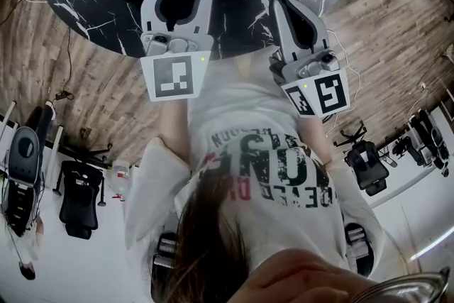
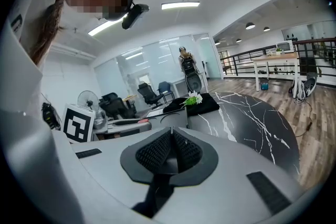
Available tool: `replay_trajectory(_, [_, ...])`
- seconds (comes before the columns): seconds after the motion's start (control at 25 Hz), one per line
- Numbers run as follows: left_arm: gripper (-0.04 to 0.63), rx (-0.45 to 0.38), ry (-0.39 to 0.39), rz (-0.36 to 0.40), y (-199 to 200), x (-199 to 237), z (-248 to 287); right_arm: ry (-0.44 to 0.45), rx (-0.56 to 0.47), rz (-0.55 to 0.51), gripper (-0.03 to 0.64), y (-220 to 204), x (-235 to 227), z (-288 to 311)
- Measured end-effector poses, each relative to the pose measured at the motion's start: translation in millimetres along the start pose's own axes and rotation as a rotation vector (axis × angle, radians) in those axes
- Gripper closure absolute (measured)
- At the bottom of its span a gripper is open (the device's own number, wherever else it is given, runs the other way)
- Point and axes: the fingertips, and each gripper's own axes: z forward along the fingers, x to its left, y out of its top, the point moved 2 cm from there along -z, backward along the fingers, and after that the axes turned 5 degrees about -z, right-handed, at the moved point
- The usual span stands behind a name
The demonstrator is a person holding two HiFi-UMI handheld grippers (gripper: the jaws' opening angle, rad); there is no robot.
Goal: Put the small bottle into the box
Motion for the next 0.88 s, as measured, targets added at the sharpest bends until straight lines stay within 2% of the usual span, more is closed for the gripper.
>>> replay_trajectory(0.88, [0.451, 0.020, 0.017, -0.020, -14.2, -4.0, 7.2, 0.022, 0.008, 0.008, 0.607, -3.2, 4.8, -0.4])
